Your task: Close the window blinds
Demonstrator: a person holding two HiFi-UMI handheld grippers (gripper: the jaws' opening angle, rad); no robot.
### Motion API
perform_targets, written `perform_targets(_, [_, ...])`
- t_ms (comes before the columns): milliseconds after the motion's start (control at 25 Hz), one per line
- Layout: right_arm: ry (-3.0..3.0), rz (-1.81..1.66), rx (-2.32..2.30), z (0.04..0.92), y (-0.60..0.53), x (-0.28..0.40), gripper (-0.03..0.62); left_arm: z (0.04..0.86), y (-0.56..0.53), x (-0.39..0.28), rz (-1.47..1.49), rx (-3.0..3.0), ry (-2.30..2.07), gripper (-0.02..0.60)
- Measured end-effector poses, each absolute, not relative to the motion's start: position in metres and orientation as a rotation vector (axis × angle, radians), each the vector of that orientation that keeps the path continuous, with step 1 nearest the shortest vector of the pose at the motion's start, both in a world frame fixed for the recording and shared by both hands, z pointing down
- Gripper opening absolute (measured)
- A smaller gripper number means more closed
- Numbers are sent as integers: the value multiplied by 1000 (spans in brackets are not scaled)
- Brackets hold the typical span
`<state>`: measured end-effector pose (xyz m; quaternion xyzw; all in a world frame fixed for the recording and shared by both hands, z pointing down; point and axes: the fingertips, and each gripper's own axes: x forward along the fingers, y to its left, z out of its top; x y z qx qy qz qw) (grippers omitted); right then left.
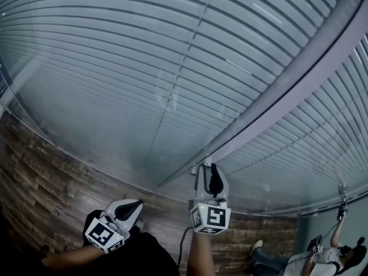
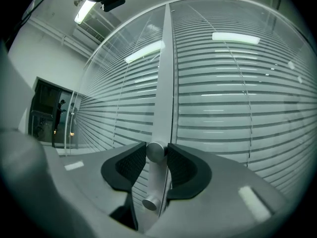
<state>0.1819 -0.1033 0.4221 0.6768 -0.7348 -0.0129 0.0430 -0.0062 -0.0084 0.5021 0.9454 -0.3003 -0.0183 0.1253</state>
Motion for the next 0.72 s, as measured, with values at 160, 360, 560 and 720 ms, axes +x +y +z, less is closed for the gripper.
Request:
perform_targets(160, [-2123, -125, 2019, 423, -102, 179, 135, 491, -6, 1, -52, 2806, -847, -2])
perform_targets(360, [-2021, -256, 1904, 422, -104, 174, 132, 486, -7, 5, -56, 2820, -825, -2])
perform_targets(560, [-1891, -386, 1788, 425, -104, 171, 132, 486, -7, 5, -59, 2815, -820, -2])
perform_targets(720, [-1758, -493, 1691, 426, -104, 170, 129, 488, -9, 0, -53, 2820, -836, -2])
